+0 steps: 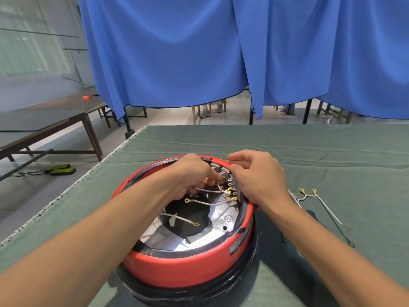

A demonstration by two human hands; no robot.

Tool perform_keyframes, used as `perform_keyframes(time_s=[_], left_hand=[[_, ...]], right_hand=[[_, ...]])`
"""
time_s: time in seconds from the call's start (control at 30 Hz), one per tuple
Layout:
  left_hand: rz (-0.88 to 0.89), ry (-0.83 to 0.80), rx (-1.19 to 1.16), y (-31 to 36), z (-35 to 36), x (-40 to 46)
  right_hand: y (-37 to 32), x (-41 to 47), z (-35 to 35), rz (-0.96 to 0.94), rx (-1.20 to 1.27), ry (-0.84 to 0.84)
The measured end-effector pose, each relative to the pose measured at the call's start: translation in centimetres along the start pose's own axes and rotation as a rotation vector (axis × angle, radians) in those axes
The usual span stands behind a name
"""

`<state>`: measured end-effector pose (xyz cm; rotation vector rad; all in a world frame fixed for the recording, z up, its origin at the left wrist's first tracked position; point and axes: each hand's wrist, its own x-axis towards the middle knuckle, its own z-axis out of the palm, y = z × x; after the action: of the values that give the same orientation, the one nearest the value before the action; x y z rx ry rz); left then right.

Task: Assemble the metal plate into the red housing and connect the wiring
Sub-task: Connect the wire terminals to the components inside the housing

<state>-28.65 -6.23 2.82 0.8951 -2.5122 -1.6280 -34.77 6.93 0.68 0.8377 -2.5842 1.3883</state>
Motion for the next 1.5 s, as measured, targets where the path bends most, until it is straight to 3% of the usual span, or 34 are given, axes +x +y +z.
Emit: perform_keyframes(time_s=[0.43, 0.8, 0.87, 1.0, 1.13, 1.33, 1.5], left_hand=[[0.073, 0.080, 0.155, 0.5, -0.3, -1.2], [0.026, 0.117, 0.208, 1.3, -0.8, -2.6], [0.076, 0.178, 0.319, 1.2, -0.9, -3.0], [0.382, 0.370, 0.757, 0.5, 0.3, -4.5], [0.572, 0.393, 0.860, 0.2, 1.5, -5.5], [0.606, 0.282, 0.933, -0.5, 1.3, -5.4], [0.595, 0.285, 0.981, -0.7, 0.7, -5.3]], right_hand=[[-0.1, -0.2, 0.1, 0.028, 0.072, -0.011], [-0.1, -0.1, 0.5, 0.030, 0.152, -0.053], [0.0, 0.0, 0.5, 0.029, 0.154, -0.051], [0.0, 0.0, 0.6, 0.037, 0.160, -0.043], [-0.1, 0.0, 0.5, 0.054, 0.179, -0.043], [0.0, -0.1, 0.5, 0.053, 0.195, -0.042], [0.0, 0.0, 0.6, 0.040, 0.193, -0.035]])
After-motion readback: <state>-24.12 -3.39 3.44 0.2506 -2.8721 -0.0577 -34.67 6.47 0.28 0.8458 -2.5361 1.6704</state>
